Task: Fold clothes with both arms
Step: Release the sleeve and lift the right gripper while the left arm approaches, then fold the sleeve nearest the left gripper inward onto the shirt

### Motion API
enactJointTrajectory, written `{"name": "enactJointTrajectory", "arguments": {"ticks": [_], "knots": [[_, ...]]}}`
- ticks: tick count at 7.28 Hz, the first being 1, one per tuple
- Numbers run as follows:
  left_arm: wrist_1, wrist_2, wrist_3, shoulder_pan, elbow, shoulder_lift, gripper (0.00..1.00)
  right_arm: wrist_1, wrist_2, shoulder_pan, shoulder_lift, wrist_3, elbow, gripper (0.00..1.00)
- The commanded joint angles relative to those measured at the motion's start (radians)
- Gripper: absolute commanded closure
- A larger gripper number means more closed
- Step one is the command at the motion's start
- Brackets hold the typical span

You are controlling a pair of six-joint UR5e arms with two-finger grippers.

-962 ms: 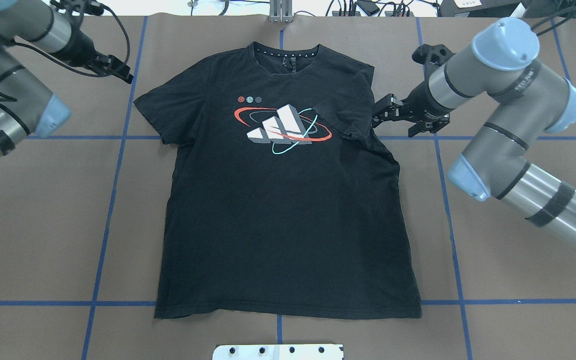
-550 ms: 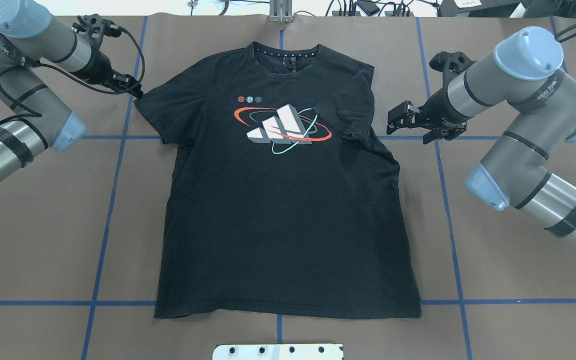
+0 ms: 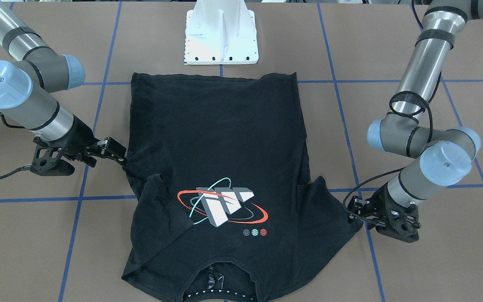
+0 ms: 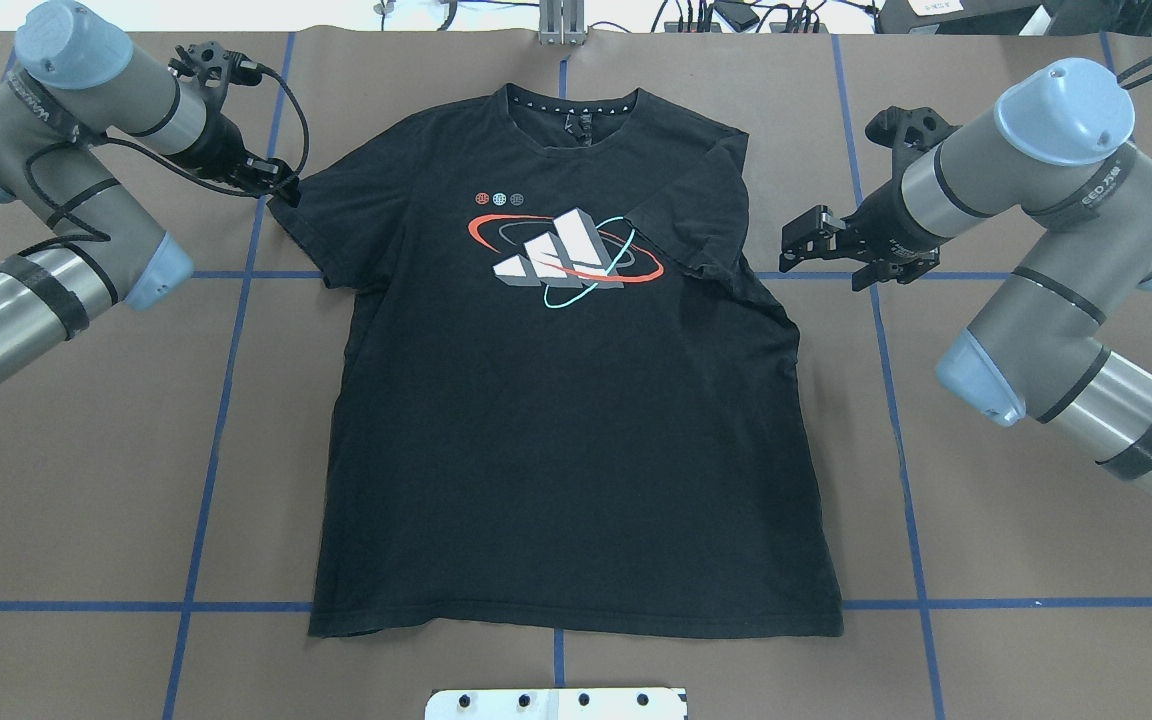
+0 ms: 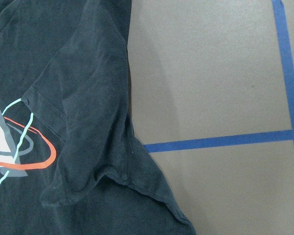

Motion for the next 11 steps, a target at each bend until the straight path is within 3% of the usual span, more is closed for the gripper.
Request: {"name": "enactJointTrajectory", "arguments": {"ticks": [1, 8, 11], "knots": [[-0.007, 0.006, -0.001, 0.001, 0.01, -0.003, 0.42, 0.0, -0.002, 0.001, -0.001, 0.0, 0.0, 0.01], [-0.008, 0.007, -0.001, 0.002, 0.019, 0.0, 0.5, 0.0, -0.005, -0.002, -0.01, -0.003, -0.003, 0.01], [-0.008, 0.007, -0.001, 0.004, 0.018, 0.004, 0.84, 0.0, -0.005, -0.001, -0.01, -0.003, 0.0, 0.01]]}}
